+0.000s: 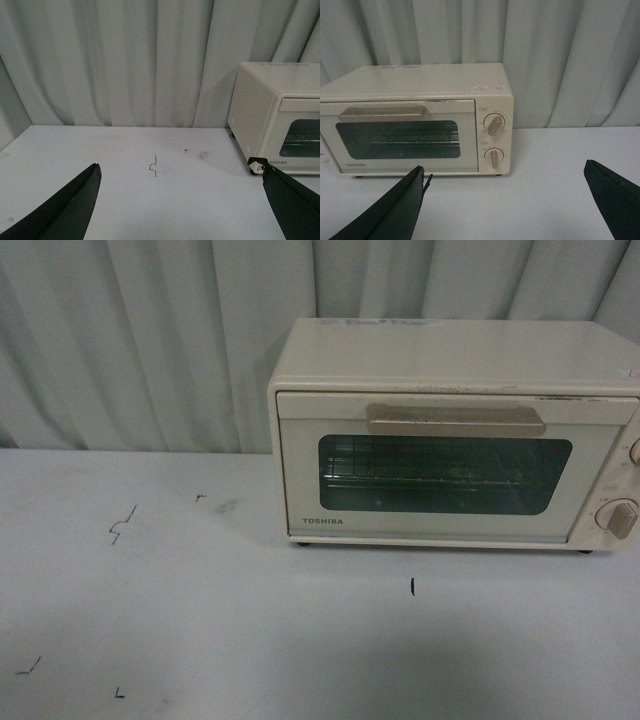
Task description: Open oven
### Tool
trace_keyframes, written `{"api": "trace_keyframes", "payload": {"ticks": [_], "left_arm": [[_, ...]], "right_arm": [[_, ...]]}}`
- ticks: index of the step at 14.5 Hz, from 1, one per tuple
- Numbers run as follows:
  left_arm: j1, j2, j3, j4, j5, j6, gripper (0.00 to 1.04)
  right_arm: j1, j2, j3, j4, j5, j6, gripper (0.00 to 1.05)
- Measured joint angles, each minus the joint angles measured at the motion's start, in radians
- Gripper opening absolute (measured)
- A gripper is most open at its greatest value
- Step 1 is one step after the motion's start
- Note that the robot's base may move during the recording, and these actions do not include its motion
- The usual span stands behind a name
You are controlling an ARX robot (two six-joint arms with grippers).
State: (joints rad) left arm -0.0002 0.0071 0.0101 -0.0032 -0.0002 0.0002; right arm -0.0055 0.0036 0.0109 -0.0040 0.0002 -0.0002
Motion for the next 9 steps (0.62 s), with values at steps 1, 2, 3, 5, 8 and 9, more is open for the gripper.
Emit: {"api": "trace_keyframes", "payload": {"ticks": [1,2,3,5,8,9], "left_arm": [[0.0,0.0,0.0,0.0,0.0,0.0,0.98],[0.0,0.001,0.0,-0.007,0.002,0.0,0.98],[0.002,0.005,0.005,-0.032,0.007,-0.003,0.98],[-0.018,0.367,0.261,-0.396,0.164,-0.198,0.98],[-0.145,0.79,0.32,-0.044,0.195,-0.433,0.98],[-0.206,0.922,0.344,0.051,0.195,-0.497,0.98]], "right_arm": [[0.0,0.0,0.0,0.0,0.0,0.0,0.98],[0.0,0.0,0.0,0.0,0.0,0.0,0.98],[0.0,0.0,0.0,0.0,0.0,0.0,0.98],[0.0,0.0,0.0,0.0,0.0,0.0,0.98],[0.0,0.0,0.0,0.0,0.0,0.0,0.98],[0.0,0.0,0.0,0.0,0.0,0.0,0.98]]}}
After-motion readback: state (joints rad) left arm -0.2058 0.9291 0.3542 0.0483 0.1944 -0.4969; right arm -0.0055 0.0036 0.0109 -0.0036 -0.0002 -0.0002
